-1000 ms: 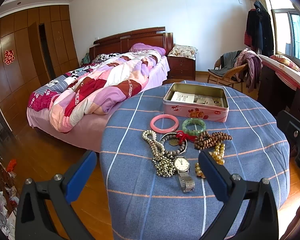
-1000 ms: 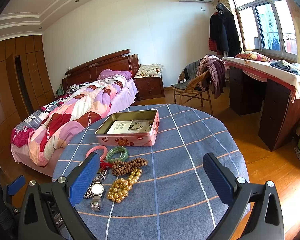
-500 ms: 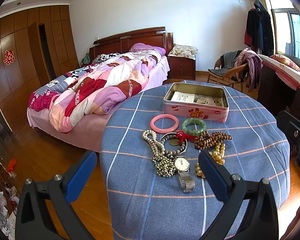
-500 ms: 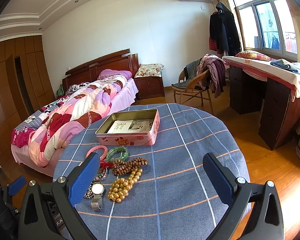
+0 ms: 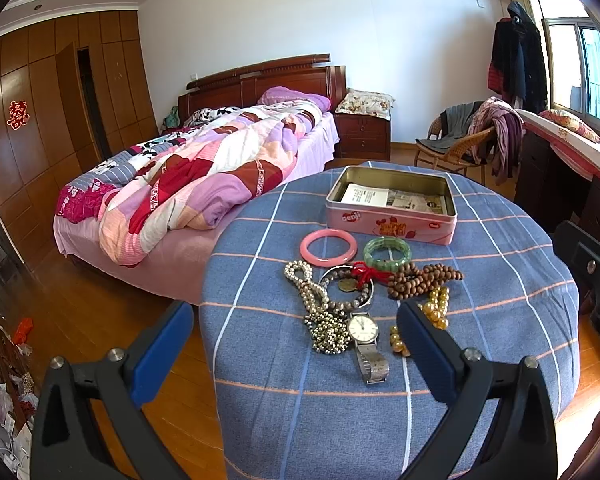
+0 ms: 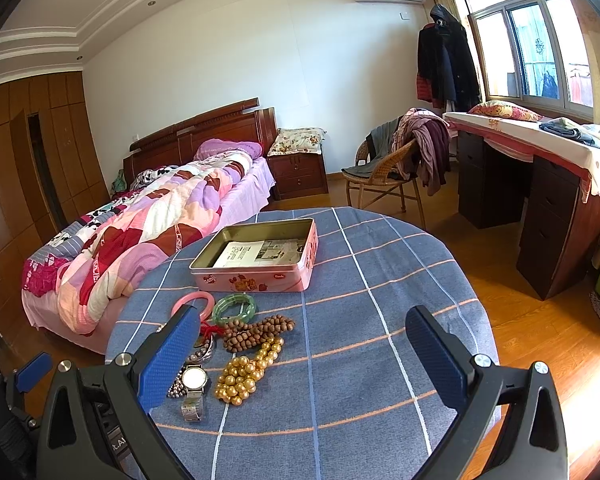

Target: Organize jewelry

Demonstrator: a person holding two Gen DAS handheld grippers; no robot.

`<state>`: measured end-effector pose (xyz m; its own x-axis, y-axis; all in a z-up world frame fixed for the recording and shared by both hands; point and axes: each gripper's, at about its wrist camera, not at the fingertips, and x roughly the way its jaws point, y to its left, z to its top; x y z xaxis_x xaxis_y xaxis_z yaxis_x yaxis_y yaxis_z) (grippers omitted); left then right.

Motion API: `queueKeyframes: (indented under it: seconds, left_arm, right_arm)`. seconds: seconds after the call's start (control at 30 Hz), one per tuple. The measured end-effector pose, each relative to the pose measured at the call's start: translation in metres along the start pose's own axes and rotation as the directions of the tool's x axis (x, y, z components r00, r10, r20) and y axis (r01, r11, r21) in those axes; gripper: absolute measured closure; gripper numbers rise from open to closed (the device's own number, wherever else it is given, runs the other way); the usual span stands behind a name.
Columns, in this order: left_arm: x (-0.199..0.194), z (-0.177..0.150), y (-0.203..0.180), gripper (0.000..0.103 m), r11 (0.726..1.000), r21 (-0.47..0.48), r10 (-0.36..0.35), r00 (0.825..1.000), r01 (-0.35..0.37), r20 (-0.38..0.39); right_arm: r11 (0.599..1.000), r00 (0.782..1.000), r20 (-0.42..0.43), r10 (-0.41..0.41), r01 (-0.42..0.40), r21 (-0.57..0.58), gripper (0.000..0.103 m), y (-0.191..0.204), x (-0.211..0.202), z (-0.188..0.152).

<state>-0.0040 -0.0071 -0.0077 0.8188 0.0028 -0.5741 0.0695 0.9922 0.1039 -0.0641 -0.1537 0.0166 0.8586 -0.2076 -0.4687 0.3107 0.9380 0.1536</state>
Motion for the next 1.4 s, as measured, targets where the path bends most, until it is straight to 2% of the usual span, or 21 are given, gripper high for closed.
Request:
queueKeyframes:
  seconds: [0.63, 0.83, 0.87, 0.93, 1.0, 1.1, 1.13, 1.2, 1.33, 1.4]
  left_arm:
    - [0.004, -0.007, -0.004, 0.000, 1.000, 0.000, -0.007, 1.000, 0.007, -0.015]
    - [0.019, -0.018, 0.001, 0.000, 0.998, 0.022, -0.054, 0.997, 0.056, -0.049]
    - [0.022, -0.020, 0.003, 0.000, 0.997, 0.028, -0.067, 0.996, 0.068, -0.056]
    - [0.030, -0.027, 0.008, 0.000, 0.996, 0.025, -0.083, 0.993, 0.085, -0.089]
    - [0.038, -0.032, 0.010, 0.007, 0.992, 0.002, -0.123, 0.985, 0.124, -0.124]
    - [0.050, -0.035, 0.005, 0.017, 0.978, -0.037, -0.210, 0.959, 0.206, -0.192]
    - [0.055, -0.036, 0.003, 0.018, 0.972, -0.049, -0.235, 0.948, 0.230, -0.212]
    - [0.063, -0.038, 0.000, 0.028, 0.963, -0.069, -0.268, 0.934, 0.259, -0.237]
    - [0.072, -0.037, 0.005, 0.037, 0.958, -0.090, -0.285, 0.926, 0.271, -0.246]
    - [0.076, -0.036, 0.007, 0.048, 0.951, -0.094, -0.310, 0.912, 0.295, -0.267]
  right_arm:
    - [1.000, 1.000, -0.017, 0.002, -0.002, 0.004, 0.001, -0.001, 0.004, -0.002]
    - [1.000, 1.000, -0.022, -0.007, 0.007, -0.007, 0.001, -0.010, 0.015, -0.006]
    - [1.000, 1.000, -0.026, 0.001, -0.001, 0.002, 0.002, -0.014, 0.018, -0.009]
    - [1.000, 0.999, -0.042, 0.016, -0.015, 0.016, 0.011, -0.019, 0.025, -0.012]
    - [1.000, 0.995, -0.095, 0.024, -0.024, 0.008, 0.026, -0.022, 0.040, -0.017]
    - [1.000, 0.983, -0.180, 0.025, -0.024, 0.007, 0.036, -0.024, 0.063, -0.026]
    - [0.999, 0.979, -0.202, 0.038, -0.035, 0.017, 0.037, -0.026, 0.068, -0.029]
    - [0.998, 0.971, -0.232, 0.061, -0.056, 0.031, 0.037, -0.028, 0.077, -0.034]
    - [0.994, 0.966, -0.236, 0.106, -0.110, -0.003, 0.037, -0.020, 0.083, -0.039]
    - [0.991, 0.959, -0.255, 0.121, -0.132, -0.026, 0.037, -0.014, 0.089, -0.042]
